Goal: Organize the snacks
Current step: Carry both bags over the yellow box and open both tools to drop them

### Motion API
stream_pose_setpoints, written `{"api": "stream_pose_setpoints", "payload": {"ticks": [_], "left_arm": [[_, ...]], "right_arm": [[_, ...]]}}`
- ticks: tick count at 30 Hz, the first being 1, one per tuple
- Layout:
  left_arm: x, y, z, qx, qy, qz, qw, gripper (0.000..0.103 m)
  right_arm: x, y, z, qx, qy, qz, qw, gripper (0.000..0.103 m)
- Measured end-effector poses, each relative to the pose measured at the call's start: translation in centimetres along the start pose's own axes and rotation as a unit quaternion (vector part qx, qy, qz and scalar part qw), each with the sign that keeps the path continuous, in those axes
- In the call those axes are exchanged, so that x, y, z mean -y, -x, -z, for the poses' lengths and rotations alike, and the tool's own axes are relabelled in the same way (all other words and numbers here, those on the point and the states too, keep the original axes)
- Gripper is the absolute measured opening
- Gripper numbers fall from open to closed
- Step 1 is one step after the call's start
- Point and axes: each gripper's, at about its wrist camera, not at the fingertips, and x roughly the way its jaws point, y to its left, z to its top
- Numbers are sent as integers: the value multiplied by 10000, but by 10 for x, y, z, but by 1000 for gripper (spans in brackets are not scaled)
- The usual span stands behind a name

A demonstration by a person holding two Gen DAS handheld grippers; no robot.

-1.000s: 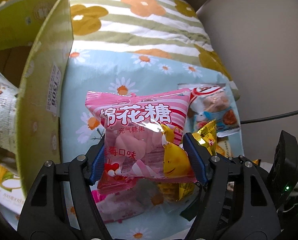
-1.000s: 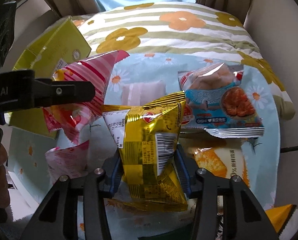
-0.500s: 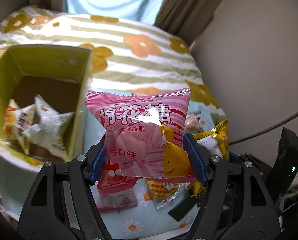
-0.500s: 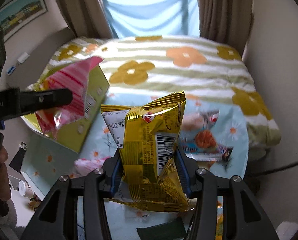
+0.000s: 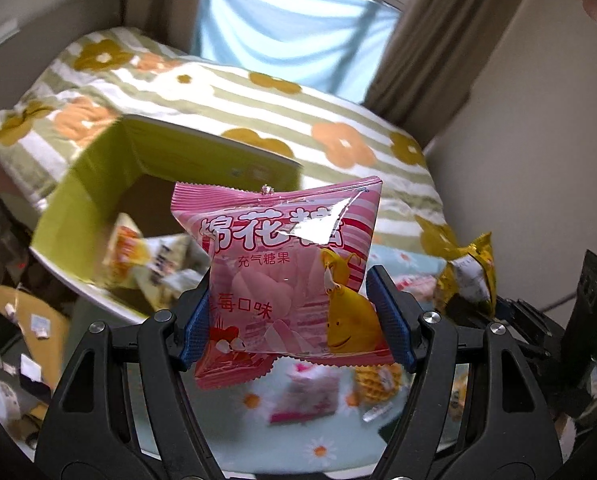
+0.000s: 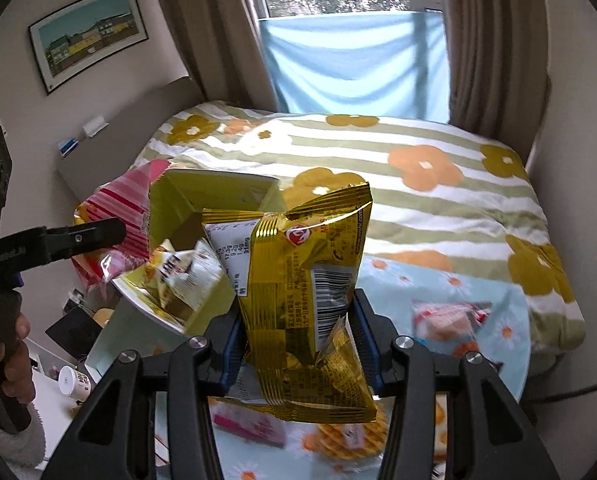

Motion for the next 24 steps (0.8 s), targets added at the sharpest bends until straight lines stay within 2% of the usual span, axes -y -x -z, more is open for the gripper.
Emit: {"api": "stream_pose_setpoints", "payload": {"ticks": [7,13,19,24], "left_arm": [[-76,-8,-37,-20,113,-85,9999,69],[-141,-38,-73,-214,-17,-157,9996,69],[-183,-85,-95,-650,-327,-172,9972,69],[-197,-124,-102,-1101,-616,-63,9920,69]], "right_arm": [[-47,-42,-30,3,-7,59,10000,45],[-89,-91,-55,-194,-273,64,9994,45],[-123,-138,-68,-447,-577,178,9972,45],[-129,-159,-67,-626,-916,353,9932,45]]}}
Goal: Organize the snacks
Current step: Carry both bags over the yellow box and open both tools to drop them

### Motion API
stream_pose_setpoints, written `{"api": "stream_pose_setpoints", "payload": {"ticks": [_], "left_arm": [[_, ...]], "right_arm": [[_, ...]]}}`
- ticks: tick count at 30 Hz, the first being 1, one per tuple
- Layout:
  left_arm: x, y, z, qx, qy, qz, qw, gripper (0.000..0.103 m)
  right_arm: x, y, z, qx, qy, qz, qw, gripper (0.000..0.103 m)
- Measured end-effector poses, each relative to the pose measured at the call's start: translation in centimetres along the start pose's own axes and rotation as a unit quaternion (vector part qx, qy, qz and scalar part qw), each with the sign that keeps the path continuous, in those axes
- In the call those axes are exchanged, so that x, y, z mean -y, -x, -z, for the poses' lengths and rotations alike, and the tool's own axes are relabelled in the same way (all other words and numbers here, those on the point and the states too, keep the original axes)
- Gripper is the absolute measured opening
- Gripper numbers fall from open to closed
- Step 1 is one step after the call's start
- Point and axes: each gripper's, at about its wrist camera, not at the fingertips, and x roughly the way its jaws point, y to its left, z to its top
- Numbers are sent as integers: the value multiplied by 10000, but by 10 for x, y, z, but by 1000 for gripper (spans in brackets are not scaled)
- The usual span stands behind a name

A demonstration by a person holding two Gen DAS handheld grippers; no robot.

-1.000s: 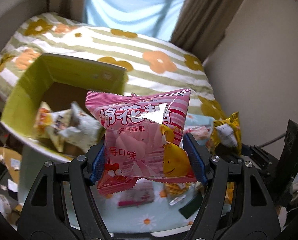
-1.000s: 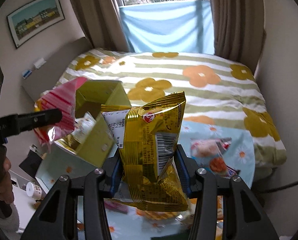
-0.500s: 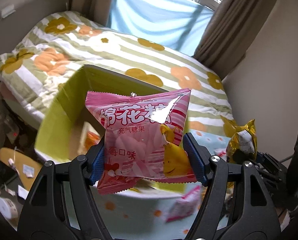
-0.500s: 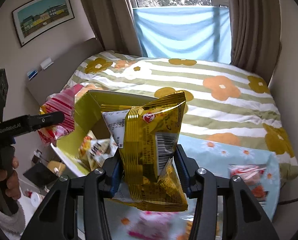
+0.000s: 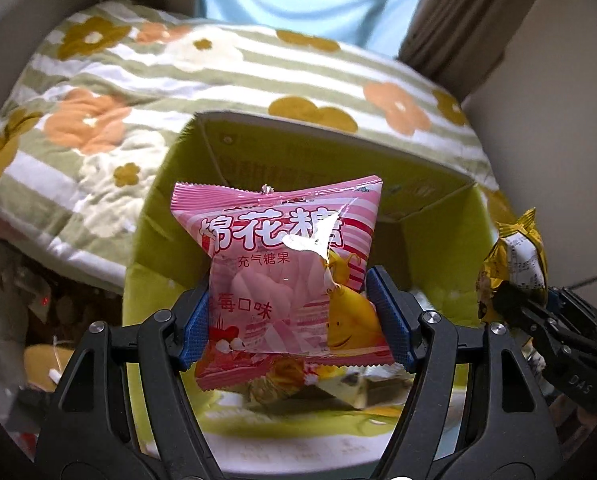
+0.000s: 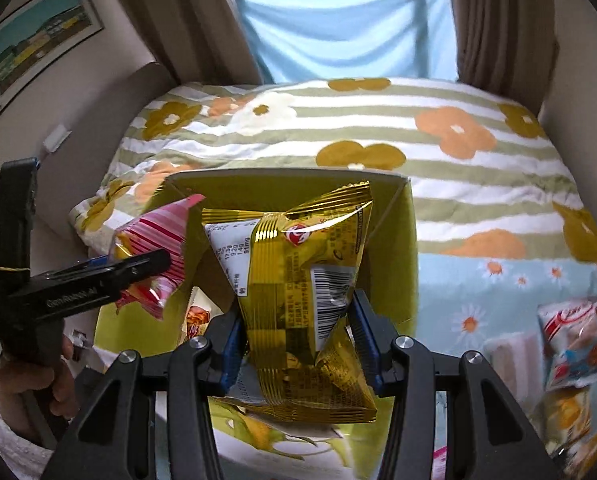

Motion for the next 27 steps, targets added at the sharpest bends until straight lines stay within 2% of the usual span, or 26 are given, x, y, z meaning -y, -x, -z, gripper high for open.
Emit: {"api": "stream_pose_setpoints", "payload": {"ticks": [4,6,8,9,10,17,23,24,25,26,27], "left_arm": [[-2,-19,-10,-190,-188,53,9996,69],[1,-25,-12,-228,-281,83,9993,74],[2,-28,-12,-240,-312,95,9992,89],[2,-26,-11,-204,-297,78,9993,101],[2,-23,-10,-150,-277,88,9995,103],[-8,-2,6,-162,-247,202,9994,103],[-10,16,20,-4,-243,-23,9997,103],[-11,19,22,25,-216,-1,9998,103],[-11,21,24,39,-208,-1,9998,103],[-11,24,26,54,-209,-10,9998,103],[-10,26,28,73,-215,-20,9997,103]], "right_arm": [[0,-10,0,-140,-184,167,9996,45],[2,-12,-2,-170,-269,228,9992,45],[3,-14,-4,-191,-305,250,9990,45],[4,-15,-4,-202,-311,259,9990,45],[3,-16,-5,-213,-310,259,9990,45],[1,-31,-7,-330,-373,136,9987,45],[-9,-36,-11,-454,-241,-25,9987,46],[-9,-38,-12,-482,-238,-98,9985,48],[-10,-40,-13,-480,-244,-187,9984,57],[-11,-41,-13,-437,-260,-222,9985,78],[-11,-41,-13,-341,-281,-253,9987,90]]}}
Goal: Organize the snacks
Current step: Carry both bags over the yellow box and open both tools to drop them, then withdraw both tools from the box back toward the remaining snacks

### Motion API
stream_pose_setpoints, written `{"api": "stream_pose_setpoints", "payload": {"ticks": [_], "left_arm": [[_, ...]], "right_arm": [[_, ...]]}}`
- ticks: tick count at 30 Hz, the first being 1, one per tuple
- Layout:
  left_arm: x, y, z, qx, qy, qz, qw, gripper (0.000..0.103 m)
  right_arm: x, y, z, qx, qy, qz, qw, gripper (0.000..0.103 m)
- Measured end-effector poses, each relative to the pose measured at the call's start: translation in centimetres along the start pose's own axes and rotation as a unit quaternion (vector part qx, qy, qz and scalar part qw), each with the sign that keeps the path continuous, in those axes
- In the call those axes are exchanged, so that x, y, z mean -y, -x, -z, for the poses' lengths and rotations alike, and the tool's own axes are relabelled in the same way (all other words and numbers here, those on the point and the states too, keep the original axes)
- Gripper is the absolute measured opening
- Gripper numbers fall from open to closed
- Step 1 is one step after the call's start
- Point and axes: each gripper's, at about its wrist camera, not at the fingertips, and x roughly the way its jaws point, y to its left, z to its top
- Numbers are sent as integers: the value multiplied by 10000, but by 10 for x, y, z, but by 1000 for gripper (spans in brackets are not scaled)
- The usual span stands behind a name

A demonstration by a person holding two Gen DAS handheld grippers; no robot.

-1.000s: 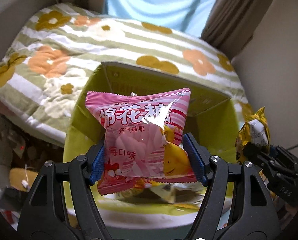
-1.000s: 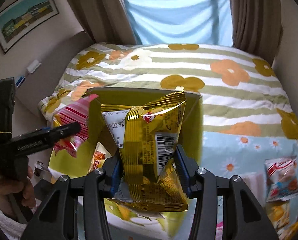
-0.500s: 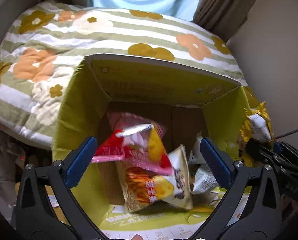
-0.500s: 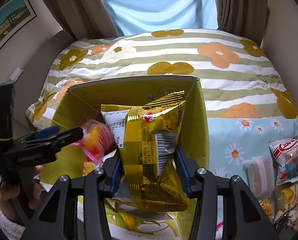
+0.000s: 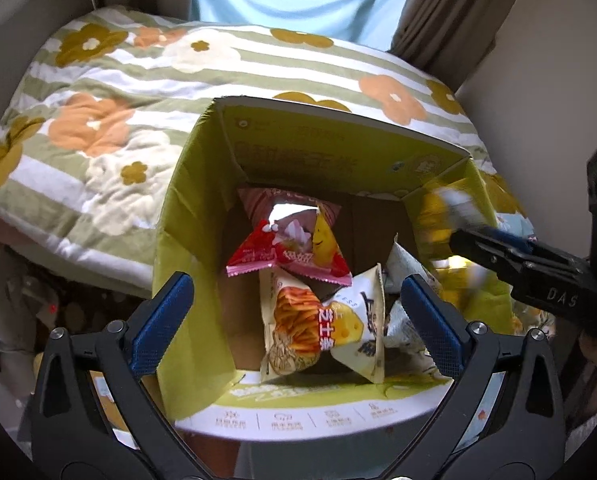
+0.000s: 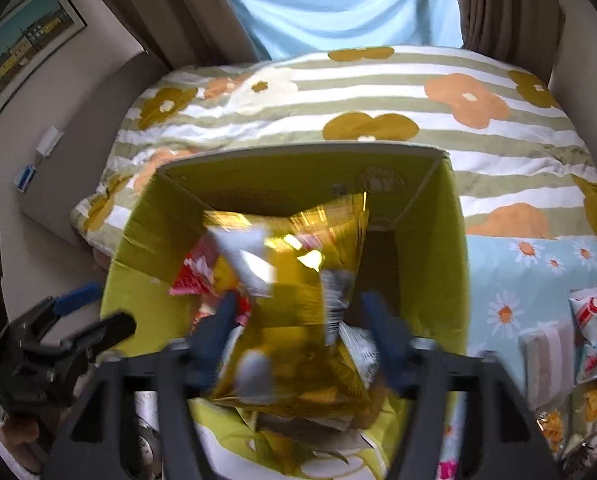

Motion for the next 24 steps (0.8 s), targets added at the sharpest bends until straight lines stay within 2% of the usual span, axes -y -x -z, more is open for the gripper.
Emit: {"api": "stream_pose_setpoints", "payload": {"ticks": [1,3,8,14,19,24], "left_arm": [[0,3,2,22,-6,-17,10000,103],[-1,10,8,80,6,-86,9999,103],[-5,20,24,126,113,-89,9998,103],[-2,23,33,152,8,-34,9999,103],[2,31,37,469,-43,-121,9988,103],[10,36,42,516,-201,-19,9985,103]], "right_arm": [[-1,1,1,75,1,-20,10000,103],[-3,3,5,107,48,-74,9999,103],[-7,6,16,-124,267,-61,9995,103],[-10,20,27,-3,201,-49,9998,103],[-11,26,37,43,128,99,9999,103],[-11,39,44,165,48,187,9997,103]]}}
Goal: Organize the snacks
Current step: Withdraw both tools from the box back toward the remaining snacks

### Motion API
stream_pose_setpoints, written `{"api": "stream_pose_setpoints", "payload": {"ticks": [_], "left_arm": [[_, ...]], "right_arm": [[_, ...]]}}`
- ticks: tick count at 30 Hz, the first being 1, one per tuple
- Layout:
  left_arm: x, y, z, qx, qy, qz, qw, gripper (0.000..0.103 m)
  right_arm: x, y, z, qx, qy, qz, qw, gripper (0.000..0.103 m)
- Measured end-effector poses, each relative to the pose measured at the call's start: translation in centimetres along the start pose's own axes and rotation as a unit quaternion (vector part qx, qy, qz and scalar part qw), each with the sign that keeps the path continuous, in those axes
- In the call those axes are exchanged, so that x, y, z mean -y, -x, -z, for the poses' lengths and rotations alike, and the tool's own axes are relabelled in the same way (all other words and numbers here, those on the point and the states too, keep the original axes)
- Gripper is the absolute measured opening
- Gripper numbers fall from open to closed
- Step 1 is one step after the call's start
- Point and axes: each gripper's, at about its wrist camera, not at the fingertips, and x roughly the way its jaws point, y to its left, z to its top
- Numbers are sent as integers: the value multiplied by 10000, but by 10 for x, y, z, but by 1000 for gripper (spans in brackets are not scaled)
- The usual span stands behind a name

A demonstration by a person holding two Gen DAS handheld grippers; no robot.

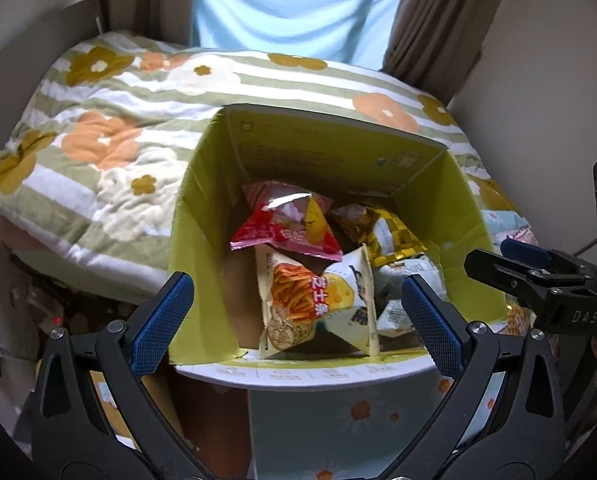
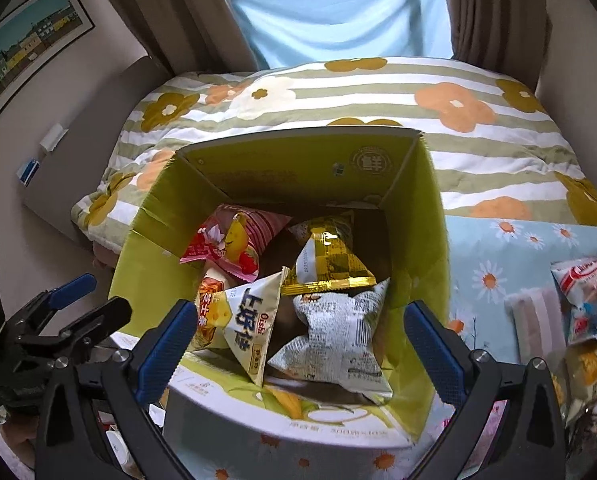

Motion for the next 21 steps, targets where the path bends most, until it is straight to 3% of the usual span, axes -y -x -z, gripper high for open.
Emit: {"api": "stream_pose_setpoints", "payload": {"ticks": [11,21], "left_arm": [[55,21,10,125,-318,190,9992,103],[163,31,51,39,-325,337,9989,103]], "right_arm": [[27,60,22,555,-5,145,9984,103],[115,138,76,921,-198,254,9952,103]]}}
